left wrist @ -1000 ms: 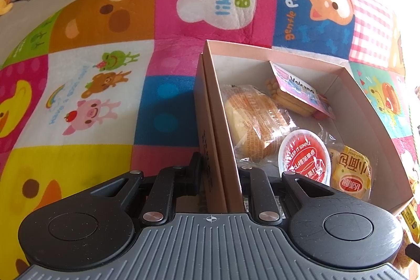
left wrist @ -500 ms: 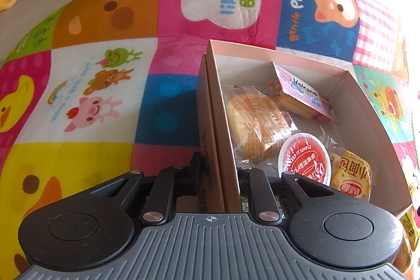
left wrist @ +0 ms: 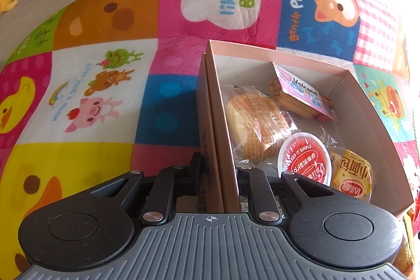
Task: Organize objects
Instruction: 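Move the right gripper back and grasp the red-and-white cartoon candy bag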
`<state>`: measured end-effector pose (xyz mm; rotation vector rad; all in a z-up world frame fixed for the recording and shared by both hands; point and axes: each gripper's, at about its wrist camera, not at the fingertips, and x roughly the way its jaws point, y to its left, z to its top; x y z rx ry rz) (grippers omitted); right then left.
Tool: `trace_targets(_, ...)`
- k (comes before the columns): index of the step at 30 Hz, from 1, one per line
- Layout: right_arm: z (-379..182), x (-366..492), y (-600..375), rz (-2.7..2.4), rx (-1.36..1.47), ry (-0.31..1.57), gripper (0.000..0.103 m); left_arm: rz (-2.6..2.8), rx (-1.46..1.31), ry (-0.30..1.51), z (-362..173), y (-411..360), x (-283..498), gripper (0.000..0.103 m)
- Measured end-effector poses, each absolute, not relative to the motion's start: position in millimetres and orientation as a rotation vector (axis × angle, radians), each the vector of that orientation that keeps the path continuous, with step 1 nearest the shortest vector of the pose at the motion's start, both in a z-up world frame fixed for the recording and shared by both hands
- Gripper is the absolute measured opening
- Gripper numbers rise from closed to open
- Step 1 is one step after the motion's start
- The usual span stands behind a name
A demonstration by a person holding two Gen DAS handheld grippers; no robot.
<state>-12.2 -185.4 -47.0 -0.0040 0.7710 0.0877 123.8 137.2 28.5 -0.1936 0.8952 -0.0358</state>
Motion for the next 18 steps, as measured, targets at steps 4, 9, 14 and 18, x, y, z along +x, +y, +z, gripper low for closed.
trace_targets(4,-27.7,-1.0,-180.4,0.067,-0.023,0.684,0.099,-0.041,-0.191,0.894,28.6,137.5,123.6,0.019)
trace_targets(9,-31.0,34.9,-167.3,0.097,-0.125,0.679,0.099,-0.044,-0.191,0.895,28.7,137.5,123.6,0.019)
trace_targets(14,-35.8,67.1,-173.9,0.072,-0.086,0.683,0.099,-0.041,-0.196,0.899,29.3,137.5,124.5,0.019)
trace_targets(18,-37.9,79.9,-203.1,-0.054,-0.069,0.69,0.08,-0.041,-0.198,0.899,29.4,137.6,124.5,0.019)
